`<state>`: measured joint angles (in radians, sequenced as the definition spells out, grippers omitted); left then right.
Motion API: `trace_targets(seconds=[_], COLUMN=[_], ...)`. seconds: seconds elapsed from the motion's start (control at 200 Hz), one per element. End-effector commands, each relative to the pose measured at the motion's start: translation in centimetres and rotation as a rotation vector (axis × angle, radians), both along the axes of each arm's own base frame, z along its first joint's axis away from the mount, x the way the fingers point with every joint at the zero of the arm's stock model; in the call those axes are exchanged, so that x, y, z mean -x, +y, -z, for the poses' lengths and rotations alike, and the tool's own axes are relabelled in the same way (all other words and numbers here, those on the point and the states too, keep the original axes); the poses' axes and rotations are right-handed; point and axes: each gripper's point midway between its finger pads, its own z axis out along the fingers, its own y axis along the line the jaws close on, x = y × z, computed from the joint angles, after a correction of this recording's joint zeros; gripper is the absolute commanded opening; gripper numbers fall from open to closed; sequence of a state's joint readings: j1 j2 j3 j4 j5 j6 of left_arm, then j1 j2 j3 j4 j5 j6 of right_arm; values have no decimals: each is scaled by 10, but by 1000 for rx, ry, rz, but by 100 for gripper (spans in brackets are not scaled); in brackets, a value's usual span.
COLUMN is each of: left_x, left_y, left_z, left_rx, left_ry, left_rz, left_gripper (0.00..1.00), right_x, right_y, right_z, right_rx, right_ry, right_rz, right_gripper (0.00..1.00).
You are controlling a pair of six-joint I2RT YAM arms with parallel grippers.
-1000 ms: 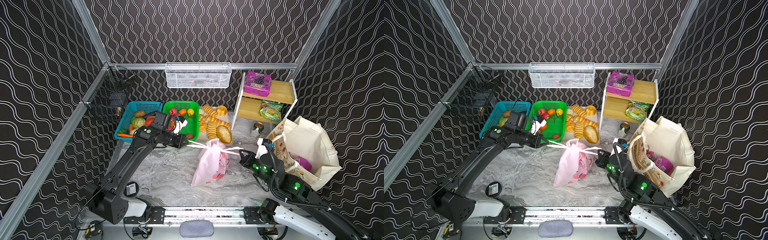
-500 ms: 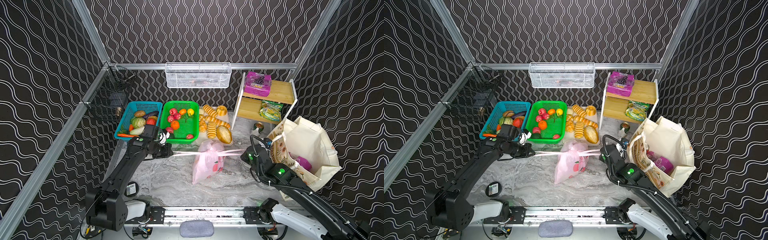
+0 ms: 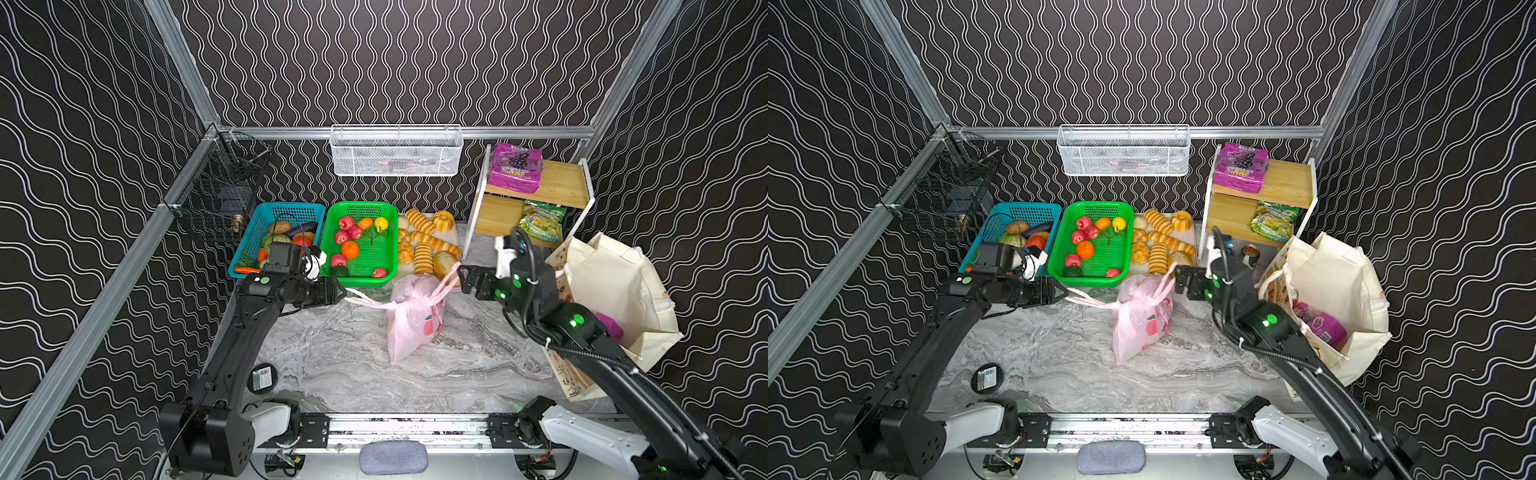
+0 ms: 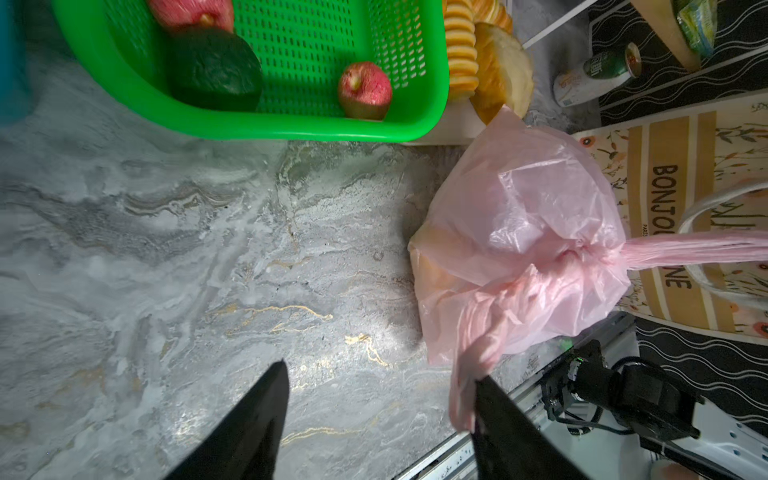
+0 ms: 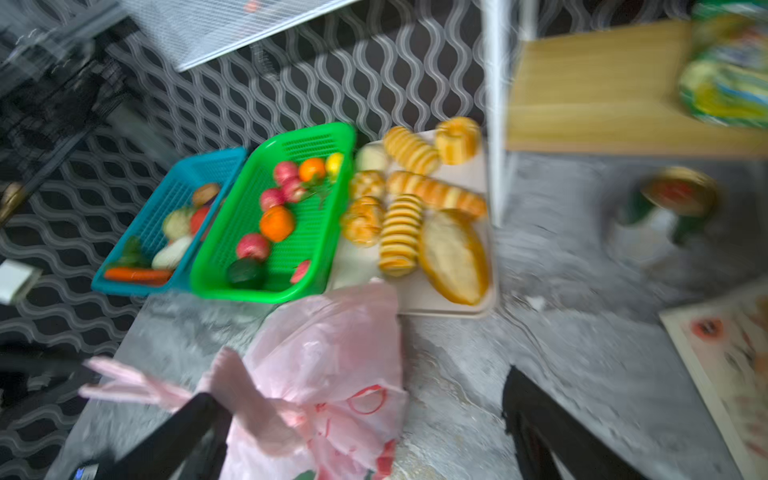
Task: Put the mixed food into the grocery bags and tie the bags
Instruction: 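Grasp the knotted top of the pink bag with the right gripper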
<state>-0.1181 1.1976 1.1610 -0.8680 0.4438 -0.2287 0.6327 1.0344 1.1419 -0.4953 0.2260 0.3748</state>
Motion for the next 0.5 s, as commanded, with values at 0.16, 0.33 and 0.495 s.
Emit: trace_targets(seconds=[0.16, 0.33, 0.495], left_x=[6, 28, 52], left_y=[16, -17, -60], left_z=[-20, -31, -56], left_rx=[-78, 65, 391], left_ry=[-59, -52, 32], left_rz=[-41, 165, 345], left_gripper=[73, 30, 12], right_x=[-15, 47, 136], right_y=[-16, 1, 59], right_z=[-17, 50, 19], right_rx=[269, 268, -282], right_ry=[-22, 400, 549], right_rz=[68, -318, -836], right_gripper=[99, 99, 99])
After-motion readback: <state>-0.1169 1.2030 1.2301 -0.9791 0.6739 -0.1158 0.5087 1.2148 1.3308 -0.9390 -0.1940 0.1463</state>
